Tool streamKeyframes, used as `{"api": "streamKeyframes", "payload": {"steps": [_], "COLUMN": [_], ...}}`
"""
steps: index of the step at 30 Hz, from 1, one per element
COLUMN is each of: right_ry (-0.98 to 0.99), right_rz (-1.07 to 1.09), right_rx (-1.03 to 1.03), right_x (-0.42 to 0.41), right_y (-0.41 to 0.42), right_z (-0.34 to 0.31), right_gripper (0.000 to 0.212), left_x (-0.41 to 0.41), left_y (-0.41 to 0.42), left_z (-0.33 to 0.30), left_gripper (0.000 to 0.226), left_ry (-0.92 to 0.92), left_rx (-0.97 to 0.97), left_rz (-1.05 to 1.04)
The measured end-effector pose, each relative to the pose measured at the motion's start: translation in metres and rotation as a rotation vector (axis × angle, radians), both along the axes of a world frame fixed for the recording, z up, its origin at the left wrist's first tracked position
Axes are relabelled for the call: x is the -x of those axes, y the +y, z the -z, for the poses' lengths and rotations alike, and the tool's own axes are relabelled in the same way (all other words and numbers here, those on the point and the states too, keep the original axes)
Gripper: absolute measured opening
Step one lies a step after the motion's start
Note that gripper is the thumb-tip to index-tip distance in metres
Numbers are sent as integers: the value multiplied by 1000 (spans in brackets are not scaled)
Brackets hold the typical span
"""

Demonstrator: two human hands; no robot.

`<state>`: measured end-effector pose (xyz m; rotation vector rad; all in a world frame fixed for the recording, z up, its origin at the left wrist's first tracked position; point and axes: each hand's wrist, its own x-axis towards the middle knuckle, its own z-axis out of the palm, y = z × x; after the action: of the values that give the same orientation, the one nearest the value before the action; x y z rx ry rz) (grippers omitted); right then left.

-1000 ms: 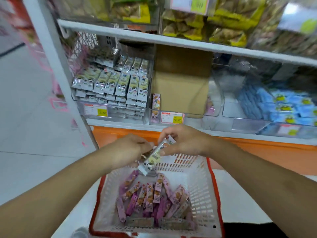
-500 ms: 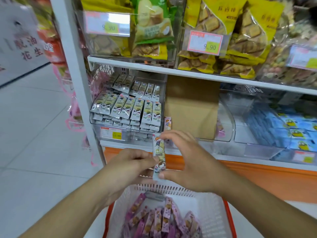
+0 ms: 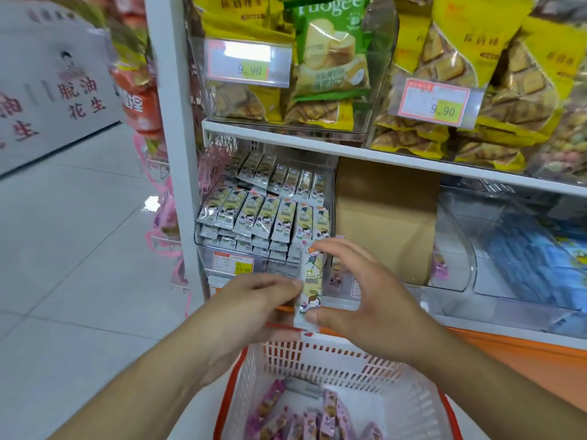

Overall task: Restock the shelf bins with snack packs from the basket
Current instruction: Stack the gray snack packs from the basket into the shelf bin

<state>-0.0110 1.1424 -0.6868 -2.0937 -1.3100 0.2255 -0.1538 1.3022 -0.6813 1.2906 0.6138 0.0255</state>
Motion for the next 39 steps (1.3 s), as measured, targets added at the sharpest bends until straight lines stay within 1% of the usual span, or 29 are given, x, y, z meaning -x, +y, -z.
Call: {"api": "streamKeyframes", "payload": {"steps": [1,2,3,4,5,6,7,8,9,11,12,13,15,17,18,20,22,23,25,33,37,39], "right_ry": [-7,-9,-6,2,-1,-9,-13,-10,-7,20,45,61,41,37,44,46,39,38,52,77,84,73], "right_rz": [13,31,50,68,87,103,115,125,135,157,167,174,185,212,230,259,264,265,260,230,237,229], "right_rx": [-4,-4,-6,-12,-20,-29,-28,-17,1,42,56,75,139,209,244,285,204,149,110,137,140,142], "right_x": [-2,-5,-10,-16,-24,-33,-43,-53,-62,-78,-85,-92,-108,-124,-131,-140,-146,-149,-152,-155,-149,-144], "right_y": [4,10,18,28,40,53,68,83,98,127,140,151,170,185,191,201,208,210,214,216,204,194], "right_z": [-4,-9,-15,-21,-25,-29,-30,-32,-33,-35,-36,-36,-33,-28,-26,-22,-23,-23,-22,-19,-25,-27], "right_gripper": [83,82,82,83,85,87,89,90,91,86,82,78,73,67,67,83,90,92,92,90,91,91], "left_x": [-1,-1,-1,0,0,1,1,1,0,-4,-6,-7,-10,-13,-14,-16,-16,-16,-15,-14,-14,-12], "left_y": [6,12,22,34,46,58,69,78,84,94,97,99,100,101,101,101,102,103,104,103,103,100], "left_z": [-2,-5,-4,-3,-1,3,8,13,17,28,32,37,43,49,51,53,54,55,57,56,54,51], "left_gripper": [24,24,23,24,31,42,53,60,62,55,55,61,79,88,89,89,86,82,77,77,85,84], "left_ry": [11,34,74,132,197,259,307,343,376,375,362,353,343,336,328,322,327,322,318,331,342,344], "left_rx": [-6,-78,-223,-415,-604,-747,-817,-825,-817,-817,-818,-812,-808,-803,-805,-816,-804,-804,-794,-811,-832,-850], "left_rz": [-32,-74,-127,-184,-235,-271,-294,-301,-290,-262,-253,-246,-237,-242,-246,-253,-242,-238,-229,-222,-228,-235]}}
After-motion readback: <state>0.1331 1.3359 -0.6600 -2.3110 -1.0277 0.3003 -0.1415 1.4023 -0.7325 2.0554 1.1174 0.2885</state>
